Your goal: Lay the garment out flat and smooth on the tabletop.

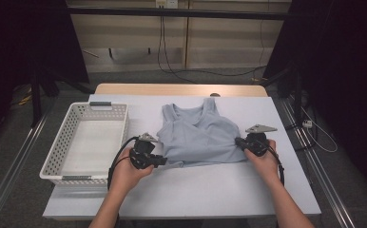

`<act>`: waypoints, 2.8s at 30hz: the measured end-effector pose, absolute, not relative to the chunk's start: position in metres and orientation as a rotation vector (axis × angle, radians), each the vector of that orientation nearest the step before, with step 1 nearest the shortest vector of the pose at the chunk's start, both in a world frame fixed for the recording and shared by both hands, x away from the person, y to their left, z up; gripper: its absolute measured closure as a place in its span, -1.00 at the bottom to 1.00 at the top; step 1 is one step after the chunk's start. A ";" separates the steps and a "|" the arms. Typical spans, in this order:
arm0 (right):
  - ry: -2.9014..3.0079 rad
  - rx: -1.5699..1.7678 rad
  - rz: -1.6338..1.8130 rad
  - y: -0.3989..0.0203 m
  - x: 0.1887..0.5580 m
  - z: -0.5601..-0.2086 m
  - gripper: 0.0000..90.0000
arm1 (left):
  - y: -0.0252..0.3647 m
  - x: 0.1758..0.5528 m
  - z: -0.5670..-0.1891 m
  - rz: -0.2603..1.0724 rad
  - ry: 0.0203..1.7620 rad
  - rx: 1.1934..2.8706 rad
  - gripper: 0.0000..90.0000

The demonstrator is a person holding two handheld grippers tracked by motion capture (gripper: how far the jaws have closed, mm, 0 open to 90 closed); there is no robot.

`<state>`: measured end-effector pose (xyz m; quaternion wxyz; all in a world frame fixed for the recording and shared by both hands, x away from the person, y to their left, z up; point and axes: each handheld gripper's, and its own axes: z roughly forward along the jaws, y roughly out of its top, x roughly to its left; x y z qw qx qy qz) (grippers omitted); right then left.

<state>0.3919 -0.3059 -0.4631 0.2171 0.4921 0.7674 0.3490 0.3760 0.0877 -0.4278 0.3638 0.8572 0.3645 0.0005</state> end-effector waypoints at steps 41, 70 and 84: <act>2.220 1.252 1.068 -0.277 0.394 -0.457 1.00 | 0.095 0.371 -0.418 0.051 0.941 2.182 0.78; 2.229 1.248 1.049 -0.274 0.394 -0.460 1.00 | 0.103 0.388 -0.421 0.157 1.113 2.026 -0.03; 2.202 1.232 1.026 -0.278 0.387 -0.456 0.65 | 0.086 0.403 -0.446 0.212 1.168 2.129 0.16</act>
